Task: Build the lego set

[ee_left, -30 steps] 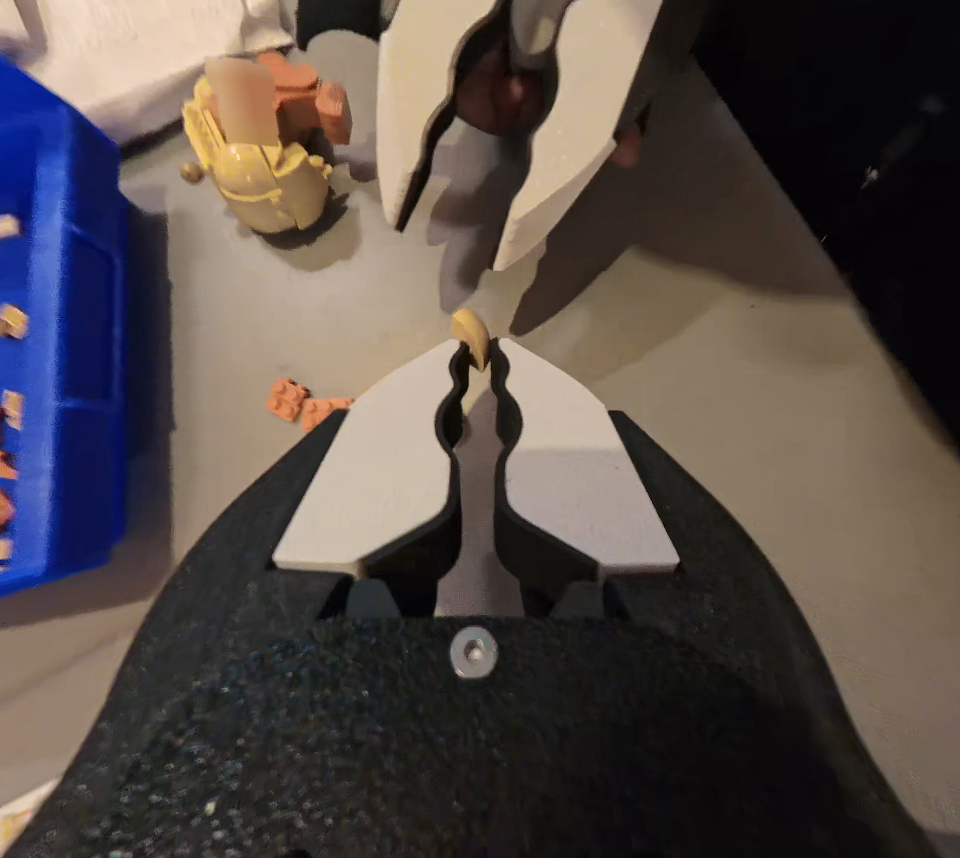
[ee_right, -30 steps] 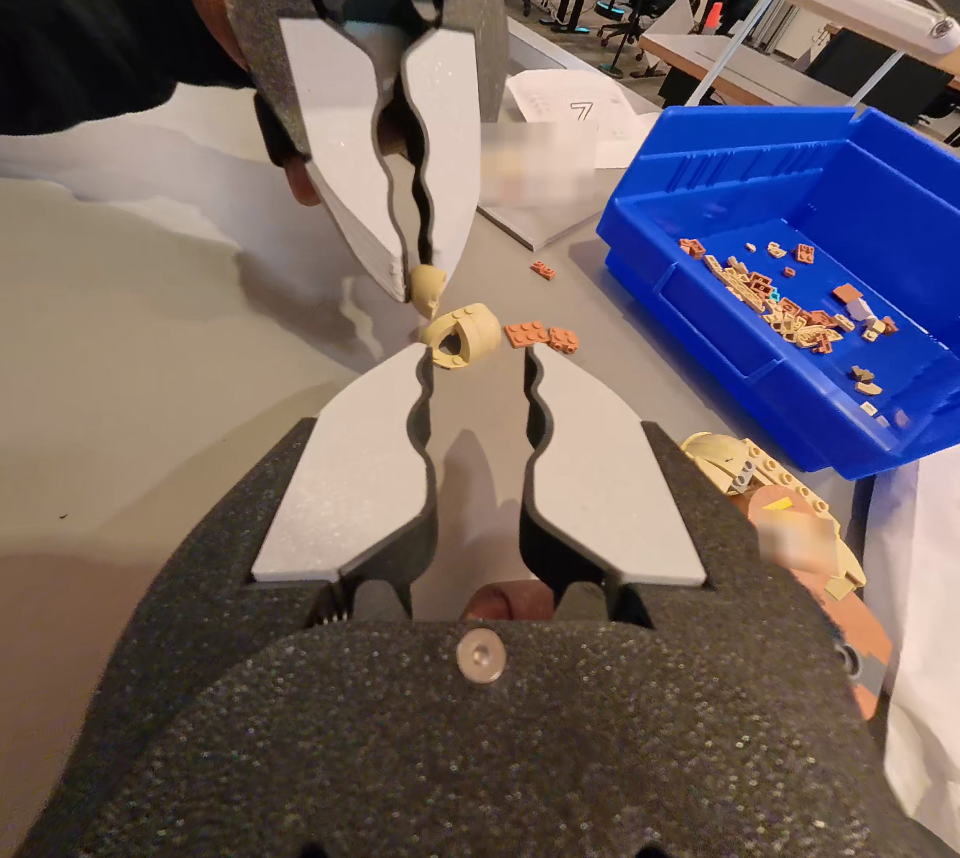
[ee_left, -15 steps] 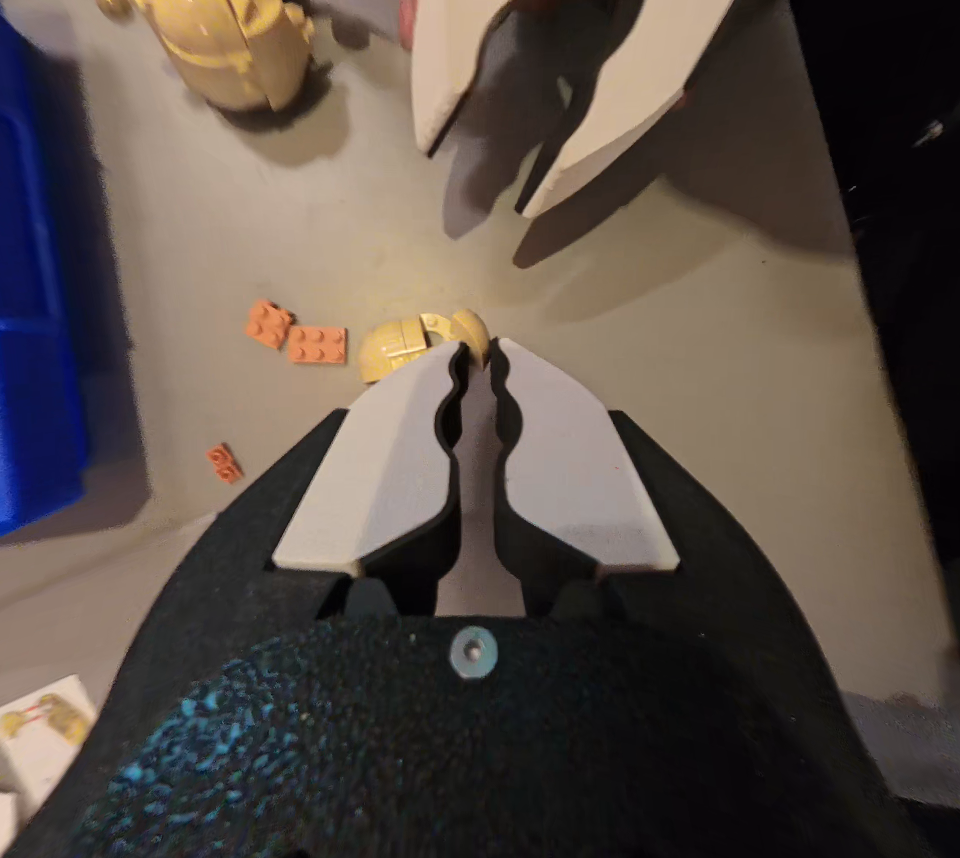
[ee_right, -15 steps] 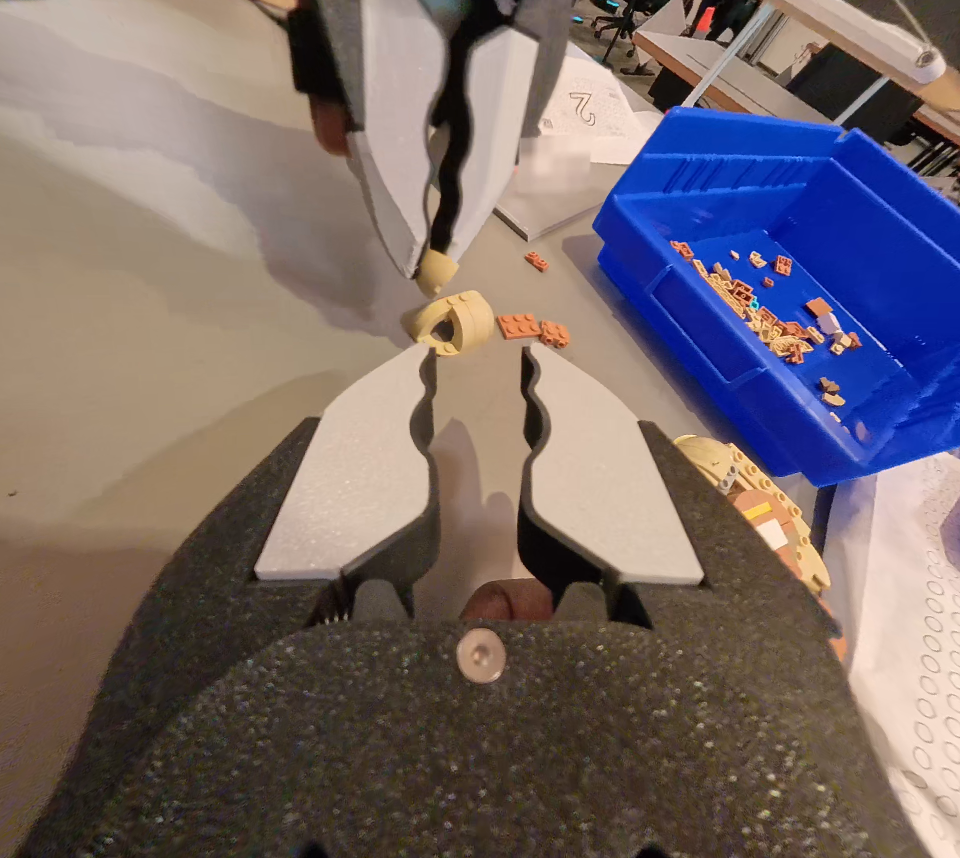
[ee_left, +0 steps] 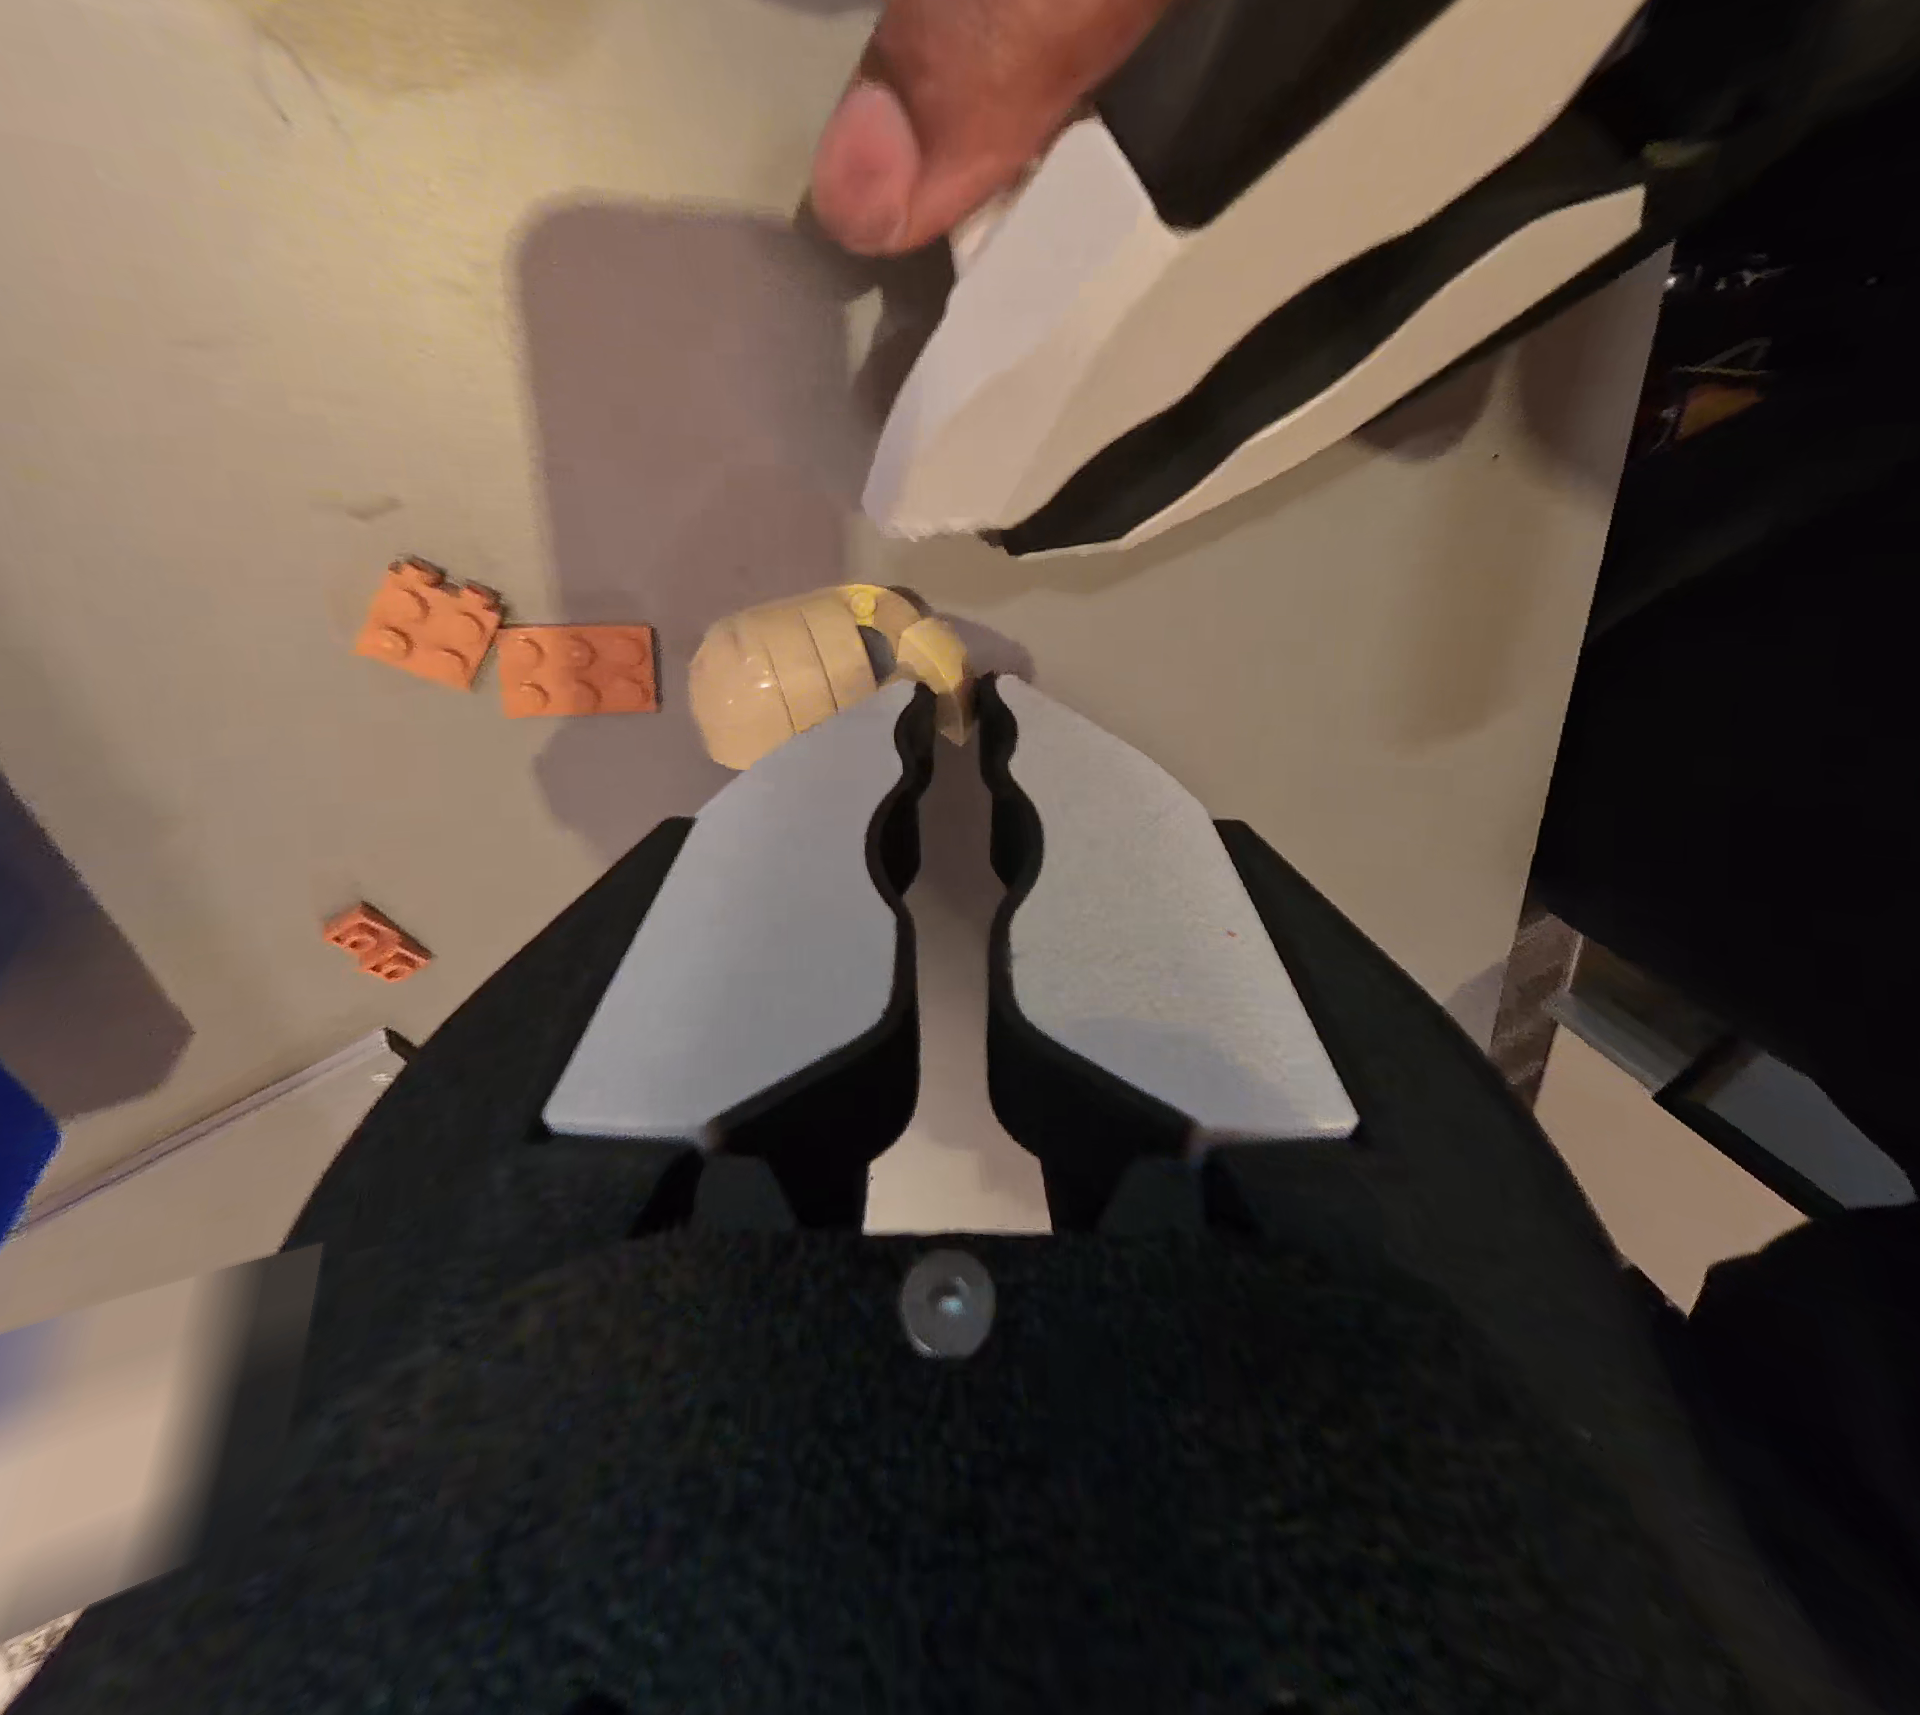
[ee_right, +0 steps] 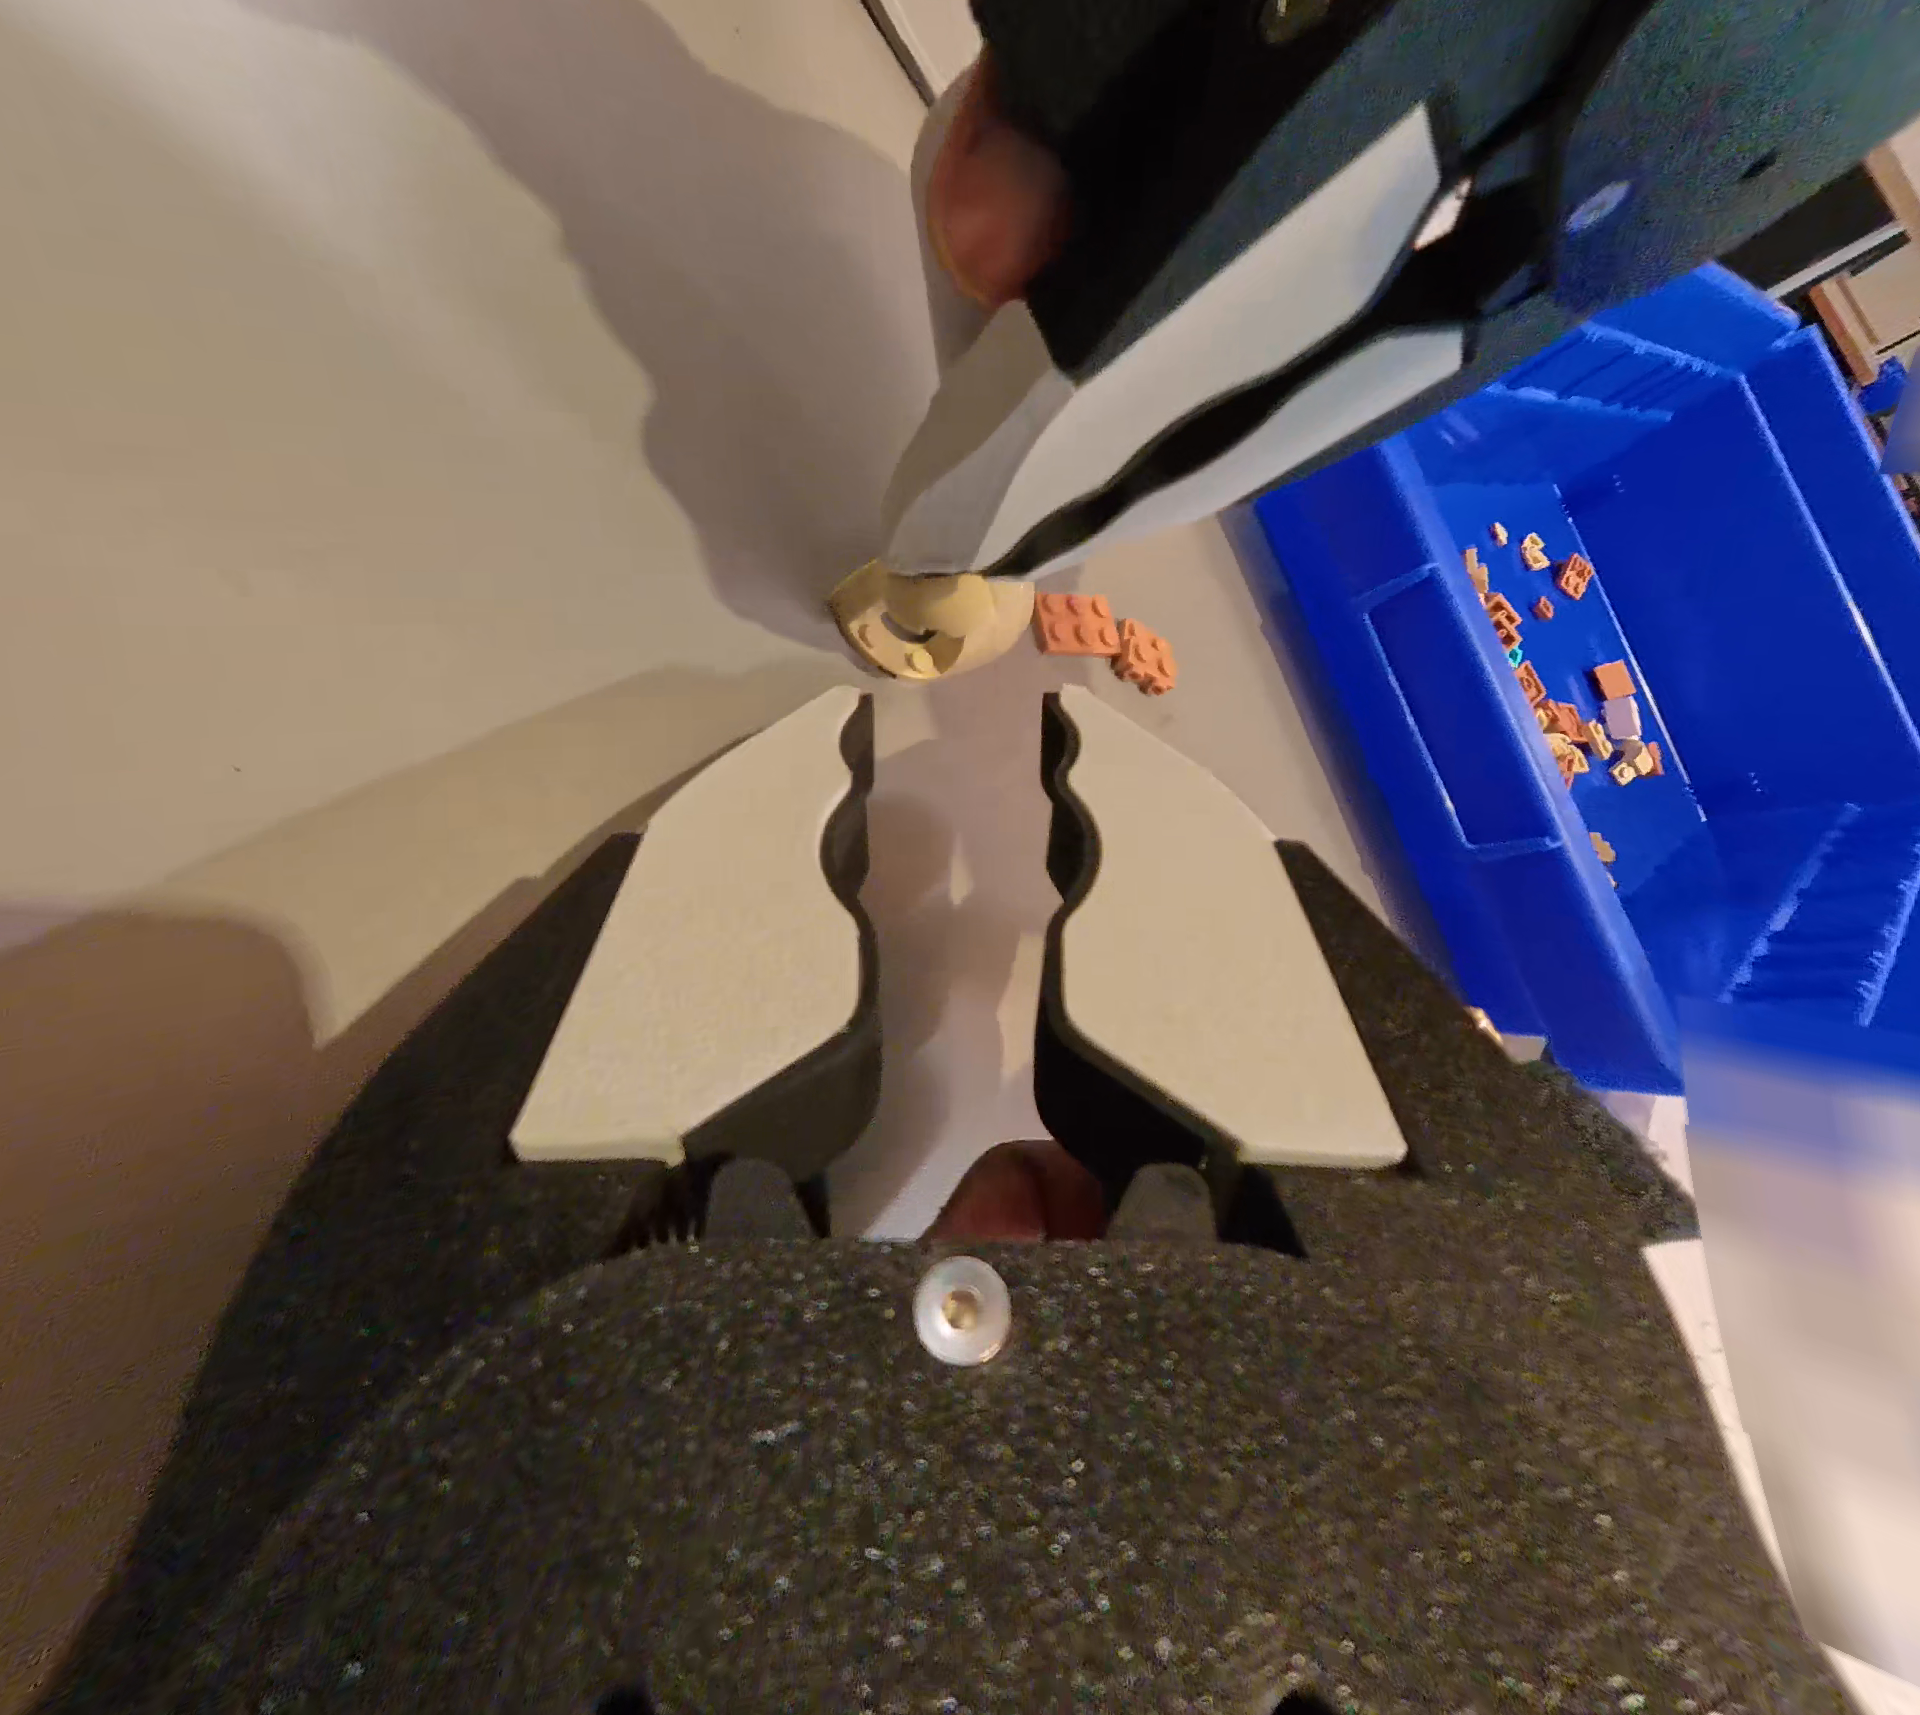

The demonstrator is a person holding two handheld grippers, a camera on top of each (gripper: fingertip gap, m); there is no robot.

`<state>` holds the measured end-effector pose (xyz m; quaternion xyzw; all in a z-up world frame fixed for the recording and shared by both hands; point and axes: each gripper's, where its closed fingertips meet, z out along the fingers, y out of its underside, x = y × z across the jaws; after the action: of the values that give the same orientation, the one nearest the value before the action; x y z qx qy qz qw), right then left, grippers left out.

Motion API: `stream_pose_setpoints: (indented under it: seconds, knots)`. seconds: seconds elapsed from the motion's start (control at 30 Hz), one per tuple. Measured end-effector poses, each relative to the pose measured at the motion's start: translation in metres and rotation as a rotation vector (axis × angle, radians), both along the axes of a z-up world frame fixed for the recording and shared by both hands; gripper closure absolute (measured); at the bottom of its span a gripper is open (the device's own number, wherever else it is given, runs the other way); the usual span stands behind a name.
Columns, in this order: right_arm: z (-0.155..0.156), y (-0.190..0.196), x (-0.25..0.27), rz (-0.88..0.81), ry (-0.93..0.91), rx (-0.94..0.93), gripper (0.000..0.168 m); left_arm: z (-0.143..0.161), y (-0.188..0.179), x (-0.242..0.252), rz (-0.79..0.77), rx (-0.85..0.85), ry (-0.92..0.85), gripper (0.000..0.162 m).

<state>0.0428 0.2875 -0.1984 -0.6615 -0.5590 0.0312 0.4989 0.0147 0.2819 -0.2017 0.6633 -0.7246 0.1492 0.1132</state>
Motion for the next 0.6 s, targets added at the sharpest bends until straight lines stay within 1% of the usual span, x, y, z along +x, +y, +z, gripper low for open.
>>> stream_pose_setpoints:
  seconds: [0.27, 0.43, 0.6]
  knots:
    - [-0.001, 0.000, -0.010, 0.025, -0.031, 0.045, 0.144, -0.003, 0.000, 0.000, 0.007, 0.009, 0.041, 0.154]
    - [-0.002, 0.002, -0.014, 0.023, -0.048, 0.056, 0.144, -0.004, 0.000, 0.001, 0.015, 0.015, 0.064, 0.154]
    - [-0.005, 0.006, -0.015, -0.003, -0.057, 0.017, 0.153, -0.007, 0.001, 0.002, 0.022, 0.047, 0.086, 0.154]
